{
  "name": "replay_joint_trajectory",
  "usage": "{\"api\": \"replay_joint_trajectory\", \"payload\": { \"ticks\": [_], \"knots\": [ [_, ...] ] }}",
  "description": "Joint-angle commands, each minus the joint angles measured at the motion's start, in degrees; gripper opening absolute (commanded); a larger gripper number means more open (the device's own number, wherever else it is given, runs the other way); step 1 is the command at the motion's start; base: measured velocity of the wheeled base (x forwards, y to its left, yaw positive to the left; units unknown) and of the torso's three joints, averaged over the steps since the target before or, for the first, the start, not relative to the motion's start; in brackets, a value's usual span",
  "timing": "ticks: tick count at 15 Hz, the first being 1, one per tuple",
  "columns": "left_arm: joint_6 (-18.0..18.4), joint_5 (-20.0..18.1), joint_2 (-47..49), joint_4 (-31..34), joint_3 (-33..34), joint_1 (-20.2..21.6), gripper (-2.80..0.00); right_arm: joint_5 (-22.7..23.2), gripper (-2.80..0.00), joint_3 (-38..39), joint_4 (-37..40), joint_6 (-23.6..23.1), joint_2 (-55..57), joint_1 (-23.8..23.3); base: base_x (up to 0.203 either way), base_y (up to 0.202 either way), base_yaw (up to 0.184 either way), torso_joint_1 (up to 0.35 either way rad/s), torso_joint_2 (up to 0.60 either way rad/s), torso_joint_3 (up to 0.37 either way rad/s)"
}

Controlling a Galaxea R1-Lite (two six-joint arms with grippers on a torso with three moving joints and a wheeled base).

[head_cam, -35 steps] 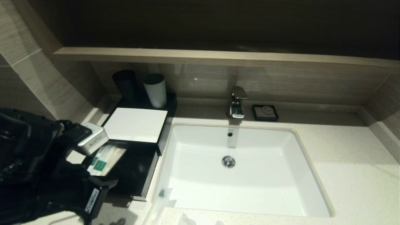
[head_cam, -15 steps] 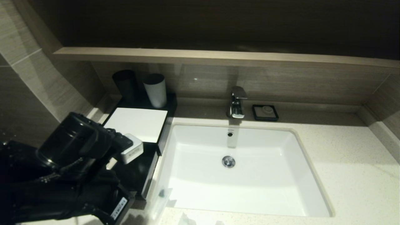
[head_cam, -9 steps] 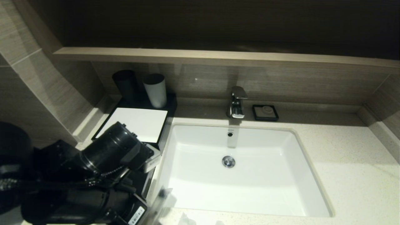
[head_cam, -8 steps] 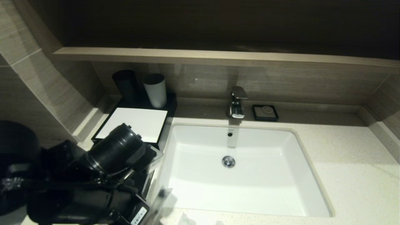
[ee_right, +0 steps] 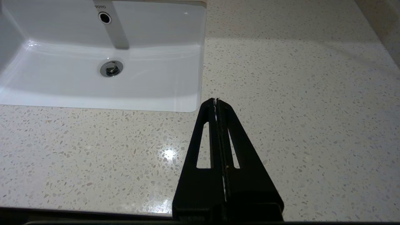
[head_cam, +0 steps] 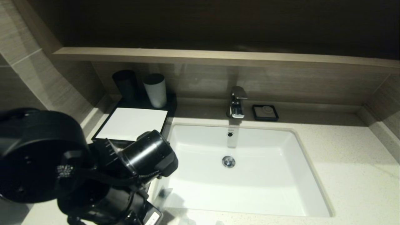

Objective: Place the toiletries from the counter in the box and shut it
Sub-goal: Pick up the bathroom toiletry

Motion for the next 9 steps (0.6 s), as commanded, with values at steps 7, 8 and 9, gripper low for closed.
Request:
{"api": "replay_joint_trajectory", "payload": {
  "ticks": [7,8,9],
  "knots": [
    [0.2,0.1,5.9,10.4,-6.2,-1.6,-2.8,0.0,-2.8,0.0,0.0,0.0,0.0,0.0,0.0,0.0,0.0,0.0,0.0,0.0],
    [0.3,0.1,6.8,12.2,-7.1,-1.7,-2.8,0.0,-2.8,0.0,0.0,0.0,0.0,0.0,0.0,0.0,0.0,0.0,0.0,0.0],
    [0.2,0.0,7.4,12.8,-7.7,-2.2,-2.8,0.0,-2.8,0.0,0.0,0.0,0.0,0.0,0.0,0.0,0.0,0.0,0.0,0.0]
  ]
}}
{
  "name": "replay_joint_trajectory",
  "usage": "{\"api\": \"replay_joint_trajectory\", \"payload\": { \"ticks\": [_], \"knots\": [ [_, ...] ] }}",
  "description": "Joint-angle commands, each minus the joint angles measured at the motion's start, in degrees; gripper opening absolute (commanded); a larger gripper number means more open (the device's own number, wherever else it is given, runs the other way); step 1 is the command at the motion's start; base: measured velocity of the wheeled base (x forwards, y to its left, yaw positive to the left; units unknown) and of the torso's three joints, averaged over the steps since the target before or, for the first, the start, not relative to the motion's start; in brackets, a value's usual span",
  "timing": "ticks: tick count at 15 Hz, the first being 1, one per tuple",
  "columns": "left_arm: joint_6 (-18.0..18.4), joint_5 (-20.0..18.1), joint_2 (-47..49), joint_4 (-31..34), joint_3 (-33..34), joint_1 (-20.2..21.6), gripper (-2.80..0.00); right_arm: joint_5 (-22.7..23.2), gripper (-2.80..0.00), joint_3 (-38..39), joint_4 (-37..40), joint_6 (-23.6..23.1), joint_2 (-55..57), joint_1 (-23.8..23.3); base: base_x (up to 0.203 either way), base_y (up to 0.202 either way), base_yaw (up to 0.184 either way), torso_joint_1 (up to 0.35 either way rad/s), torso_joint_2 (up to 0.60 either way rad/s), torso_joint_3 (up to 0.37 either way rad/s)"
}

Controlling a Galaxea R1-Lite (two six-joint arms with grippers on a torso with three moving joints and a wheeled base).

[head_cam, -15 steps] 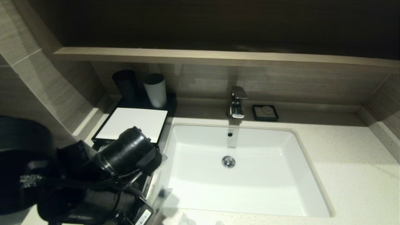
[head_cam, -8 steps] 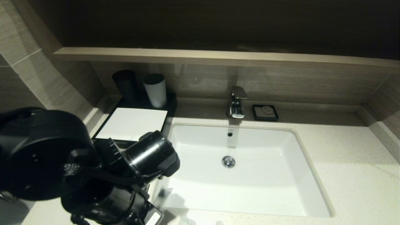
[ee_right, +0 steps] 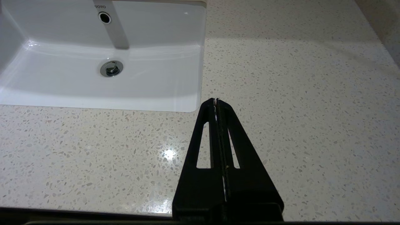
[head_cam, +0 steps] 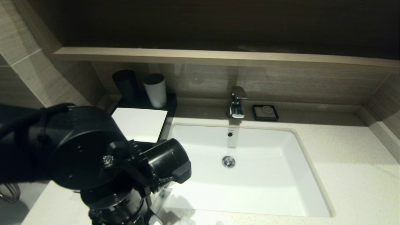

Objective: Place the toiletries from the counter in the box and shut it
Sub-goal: Pick up the bathroom toiletry

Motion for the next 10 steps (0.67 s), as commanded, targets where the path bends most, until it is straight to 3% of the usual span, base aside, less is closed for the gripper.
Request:
{"api": "replay_joint_trajectory", "payload": {
  "ticks": [1,10],
  "knots": [
    [-0.3,0.1,2.1,1.1,-1.4,-0.6,-2.8,0.0,-2.8,0.0,0.1,0.0,0.0,0.0,0.0,0.0,0.0,0.0,0.0,0.0],
    [-0.3,0.2,7.4,10.1,-7.3,-0.6,-2.8,0.0,-2.8,0.0,0.0,0.0,0.0,0.0,0.0,0.0,0.0,0.0,0.0,0.0]
  ]
}}
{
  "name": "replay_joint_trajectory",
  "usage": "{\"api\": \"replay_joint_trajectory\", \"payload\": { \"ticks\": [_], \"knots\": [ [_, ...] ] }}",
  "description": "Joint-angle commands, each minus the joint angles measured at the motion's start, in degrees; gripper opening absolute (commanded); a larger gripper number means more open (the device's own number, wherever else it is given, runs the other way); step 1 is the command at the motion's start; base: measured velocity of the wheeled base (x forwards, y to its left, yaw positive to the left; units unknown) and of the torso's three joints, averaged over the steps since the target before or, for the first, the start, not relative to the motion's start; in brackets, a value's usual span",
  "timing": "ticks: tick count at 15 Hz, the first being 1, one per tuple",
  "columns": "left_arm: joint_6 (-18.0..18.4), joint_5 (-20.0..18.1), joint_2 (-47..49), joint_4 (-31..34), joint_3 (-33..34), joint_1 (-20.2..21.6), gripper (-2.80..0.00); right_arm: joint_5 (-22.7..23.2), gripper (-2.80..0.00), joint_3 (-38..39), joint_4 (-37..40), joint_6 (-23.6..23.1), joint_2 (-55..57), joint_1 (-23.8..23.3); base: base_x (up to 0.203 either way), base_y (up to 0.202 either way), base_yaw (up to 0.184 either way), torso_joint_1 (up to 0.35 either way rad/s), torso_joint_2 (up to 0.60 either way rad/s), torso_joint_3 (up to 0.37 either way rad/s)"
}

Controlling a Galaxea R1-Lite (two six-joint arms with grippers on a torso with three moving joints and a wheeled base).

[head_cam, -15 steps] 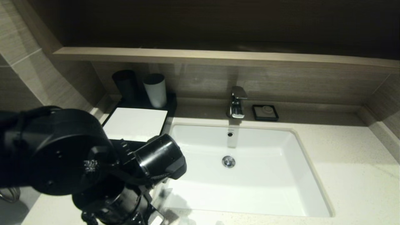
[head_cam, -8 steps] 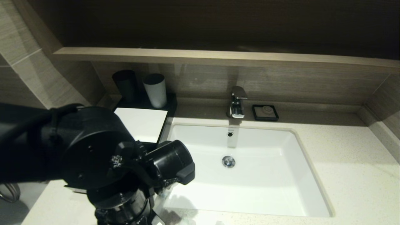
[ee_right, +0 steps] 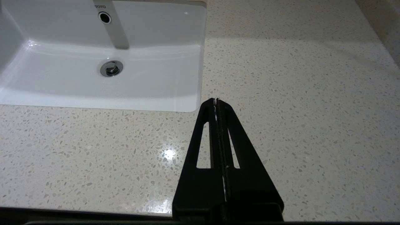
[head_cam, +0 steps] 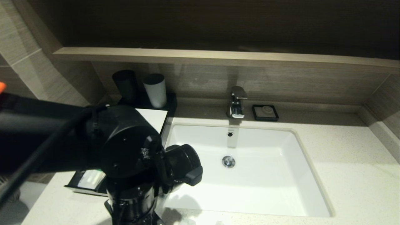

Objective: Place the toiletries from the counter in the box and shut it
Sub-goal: Pick up the bathroom toiletry

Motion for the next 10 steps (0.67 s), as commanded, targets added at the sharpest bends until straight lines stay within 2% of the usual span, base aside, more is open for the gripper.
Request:
{"api": "replay_joint_trajectory", "payload": {
  "ticks": [1,10],
  "knots": [
    [-0.3,0.1,2.3,2.2,-1.9,0.0,-2.8,0.0,-2.8,0.0,0.0,0.0,-0.1,0.0,0.0,0.0,0.0,0.0,0.0,0.0],
    [-1.4,0.1,5.5,5.5,-4.1,0.0,-2.8,0.0,-2.8,0.0,0.0,0.0,-0.1,0.0,0.0,0.0,0.0,0.0,0.0,0.0]
  ]
}}
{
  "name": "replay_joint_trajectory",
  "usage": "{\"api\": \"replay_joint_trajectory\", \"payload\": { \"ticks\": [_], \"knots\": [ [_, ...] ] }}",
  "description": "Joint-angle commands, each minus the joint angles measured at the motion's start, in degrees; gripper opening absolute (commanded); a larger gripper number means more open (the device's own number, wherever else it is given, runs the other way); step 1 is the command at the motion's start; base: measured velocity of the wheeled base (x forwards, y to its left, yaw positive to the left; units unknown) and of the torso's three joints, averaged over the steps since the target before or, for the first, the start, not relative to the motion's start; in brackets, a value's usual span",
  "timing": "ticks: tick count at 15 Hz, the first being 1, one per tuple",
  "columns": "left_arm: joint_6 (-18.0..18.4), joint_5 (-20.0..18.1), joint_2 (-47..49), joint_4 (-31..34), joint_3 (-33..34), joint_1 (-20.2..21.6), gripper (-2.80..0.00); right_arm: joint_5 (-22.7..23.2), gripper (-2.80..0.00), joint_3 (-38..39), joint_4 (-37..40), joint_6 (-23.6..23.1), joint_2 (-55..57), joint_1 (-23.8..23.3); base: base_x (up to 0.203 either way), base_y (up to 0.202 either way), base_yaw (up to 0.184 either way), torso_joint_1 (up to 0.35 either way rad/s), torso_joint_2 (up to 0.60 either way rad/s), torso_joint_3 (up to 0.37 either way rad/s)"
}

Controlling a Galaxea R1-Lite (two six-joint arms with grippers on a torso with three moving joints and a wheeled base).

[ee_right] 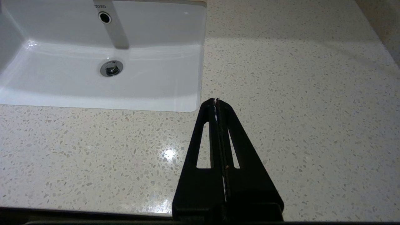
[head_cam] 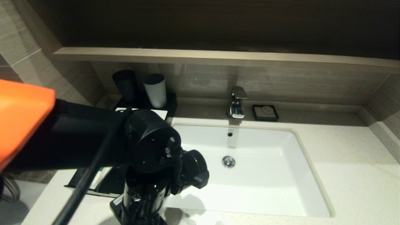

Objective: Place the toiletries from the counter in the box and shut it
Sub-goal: Pick up the bathroom toiletry

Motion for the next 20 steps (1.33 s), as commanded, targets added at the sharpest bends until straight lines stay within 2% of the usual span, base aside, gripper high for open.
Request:
{"api": "replay_joint_trajectory", "payload": {
  "ticks": [1,11,20],
  "knots": [
    [-0.6,0.1,0.8,0.8,-0.5,0.0,-2.8,0.0,-2.8,0.0,0.1,0.0,0.0,0.0,0.0,0.0,0.0,0.0,0.0,0.0],
    [-0.6,-0.1,2.8,0.7,-0.4,0.0,-2.8,0.0,-2.8,0.0,0.1,0.0,0.0,0.0,0.0,0.0,0.0,0.0,0.0,0.0],
    [-2.5,-0.2,4.7,0.4,0.2,0.8,-2.8,0.0,-2.8,0.0,0.0,0.0,0.0,0.0,0.0,0.0,0.0,0.0,0.0,0.0]
  ]
}}
